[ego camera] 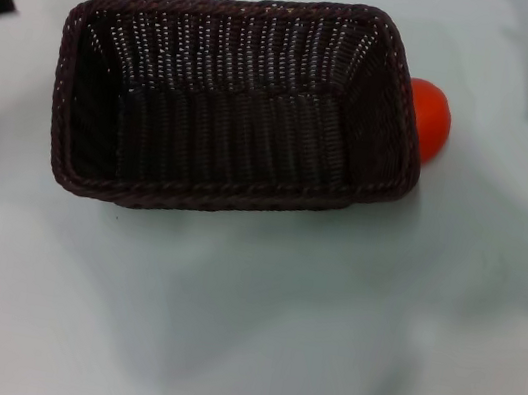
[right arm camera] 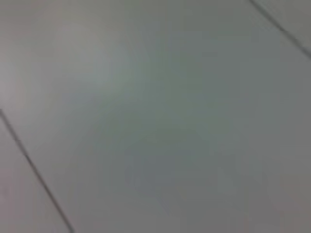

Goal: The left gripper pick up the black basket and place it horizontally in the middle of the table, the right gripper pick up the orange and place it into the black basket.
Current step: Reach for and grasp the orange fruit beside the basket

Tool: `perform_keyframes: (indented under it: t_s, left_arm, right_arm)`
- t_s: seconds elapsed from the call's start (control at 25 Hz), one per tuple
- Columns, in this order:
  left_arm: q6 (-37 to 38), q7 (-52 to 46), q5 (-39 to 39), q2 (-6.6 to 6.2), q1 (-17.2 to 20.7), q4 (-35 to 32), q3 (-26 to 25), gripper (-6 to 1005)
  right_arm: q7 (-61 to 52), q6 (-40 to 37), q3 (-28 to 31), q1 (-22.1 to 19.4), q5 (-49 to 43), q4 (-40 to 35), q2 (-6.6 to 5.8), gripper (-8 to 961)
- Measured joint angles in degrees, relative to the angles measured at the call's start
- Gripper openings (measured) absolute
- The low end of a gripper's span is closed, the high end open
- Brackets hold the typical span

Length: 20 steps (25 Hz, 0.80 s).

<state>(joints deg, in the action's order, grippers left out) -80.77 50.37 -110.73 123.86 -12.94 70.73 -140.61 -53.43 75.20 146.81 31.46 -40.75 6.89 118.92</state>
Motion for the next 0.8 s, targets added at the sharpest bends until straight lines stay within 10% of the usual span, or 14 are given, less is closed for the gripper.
perform_keyframes:
  t_s: [0.16, 0.52, 0.8]
  left_arm:
    - [-1.9, 15.8, 12.4, 0.2, 1.3, -4.5, -5.1, 567]
    - [-10.0, 55.2, 40.5, 0.22, 0.2, -29.7, -9.9, 595]
    - [-16.7, 72.2, 48.5, 0.36, -0.6, -40.3, -9.8, 635]
  right_arm:
    - [-7.4, -2.9, -9.8, -1.0, -3.5, 5.8, -2.38, 732]
    - [-40.8, -4.2, -22.3, -1.4, -39.1, 27.8, -13.2, 721]
    - [-60.8, 6.0, -21.6, 0.3, -70.4, 44.9, -15.84, 713]
